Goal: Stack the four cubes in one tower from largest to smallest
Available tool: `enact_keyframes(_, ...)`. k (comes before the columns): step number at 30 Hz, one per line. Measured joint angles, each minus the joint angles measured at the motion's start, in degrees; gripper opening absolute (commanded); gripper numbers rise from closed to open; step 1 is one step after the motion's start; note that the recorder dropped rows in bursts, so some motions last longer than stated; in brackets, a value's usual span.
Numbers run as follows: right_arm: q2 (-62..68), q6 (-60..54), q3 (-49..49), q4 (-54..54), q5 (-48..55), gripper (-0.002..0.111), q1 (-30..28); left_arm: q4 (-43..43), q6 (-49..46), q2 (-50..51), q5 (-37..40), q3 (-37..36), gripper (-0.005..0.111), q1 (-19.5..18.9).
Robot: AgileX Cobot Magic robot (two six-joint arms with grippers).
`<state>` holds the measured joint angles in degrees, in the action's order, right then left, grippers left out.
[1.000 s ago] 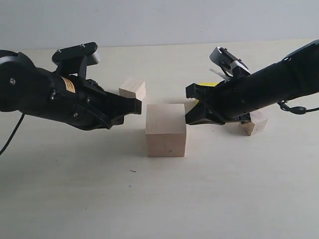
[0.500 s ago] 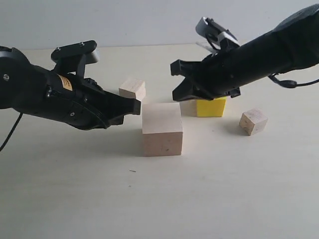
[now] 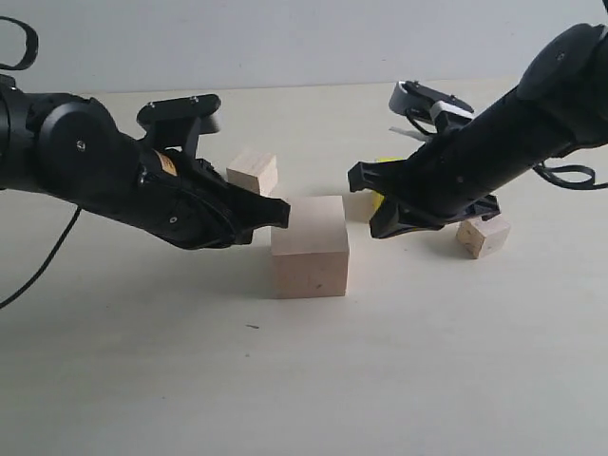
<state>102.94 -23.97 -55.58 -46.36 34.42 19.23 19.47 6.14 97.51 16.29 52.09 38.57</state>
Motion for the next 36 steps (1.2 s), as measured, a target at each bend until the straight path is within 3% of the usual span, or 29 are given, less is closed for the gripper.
enact_keyframes(10,3.98,-9.5,0.09,-10.59,1.84,0.0,0.0,0.0,-1.47,4.25,-1.12,0.61,0.0,-0.12)
enact_keyframes(17,7.03,-14.3,0.09,-14.7,1.94,0.0,0.0,0.43,-2.92,6.7,-1.17,4.84,0.0,-0.12)
enact_keyframes(36,11.66,-16.14,-6.98,-16.0,5.07,0.0,-0.42,-0.16,-4.89,10.02,0.52,7.6,0.0,-2.42)
